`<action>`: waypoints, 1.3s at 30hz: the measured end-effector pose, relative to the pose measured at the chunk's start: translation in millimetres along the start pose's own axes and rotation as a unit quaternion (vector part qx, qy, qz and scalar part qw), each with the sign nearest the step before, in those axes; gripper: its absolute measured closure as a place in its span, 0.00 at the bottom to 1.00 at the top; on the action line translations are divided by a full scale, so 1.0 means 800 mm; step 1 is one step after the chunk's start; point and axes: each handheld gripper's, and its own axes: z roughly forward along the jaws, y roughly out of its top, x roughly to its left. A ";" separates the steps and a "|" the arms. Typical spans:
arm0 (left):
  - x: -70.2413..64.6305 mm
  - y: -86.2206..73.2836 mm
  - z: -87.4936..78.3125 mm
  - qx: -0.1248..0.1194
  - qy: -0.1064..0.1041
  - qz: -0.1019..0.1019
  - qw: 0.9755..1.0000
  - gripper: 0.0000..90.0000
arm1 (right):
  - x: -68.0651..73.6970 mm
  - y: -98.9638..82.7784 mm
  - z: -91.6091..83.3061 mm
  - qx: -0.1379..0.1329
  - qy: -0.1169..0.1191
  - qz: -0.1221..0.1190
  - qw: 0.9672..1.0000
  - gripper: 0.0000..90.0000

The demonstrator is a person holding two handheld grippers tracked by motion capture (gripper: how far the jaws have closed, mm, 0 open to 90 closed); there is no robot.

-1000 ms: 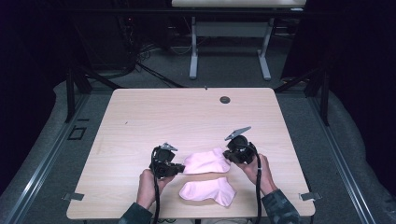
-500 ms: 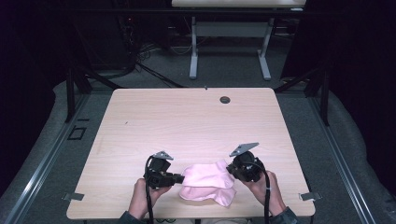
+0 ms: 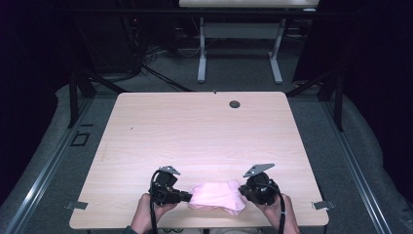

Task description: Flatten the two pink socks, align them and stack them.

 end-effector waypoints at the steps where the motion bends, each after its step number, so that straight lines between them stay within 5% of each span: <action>1: 0.001 -0.001 0.002 0.004 0.003 0.002 1.000 0.97 | 0.000 -0.002 0.003 -0.005 -0.001 0.001 1.000 0.94; 21: -0.005 -0.008 0.026 0.018 0.046 0.023 0.999 0.95 | -0.004 -0.025 0.031 -0.001 -0.006 0.013 1.000 0.94; 25: -0.004 -0.009 0.023 0.016 0.057 0.019 0.998 0.82 | -0.004 -0.027 0.031 0.000 -0.004 0.010 1.000 0.93; 29: -0.006 -0.010 0.011 -0.006 0.073 0.008 0.997 0.63 | -0.003 -0.028 0.028 -0.008 -0.003 0.010 1.000 0.87; 39: -0.023 0.002 -0.001 -0.052 0.088 0.040 0.994 0.62 | 0.011 -0.024 0.010 -0.034 -0.006 -0.004 0.999 0.65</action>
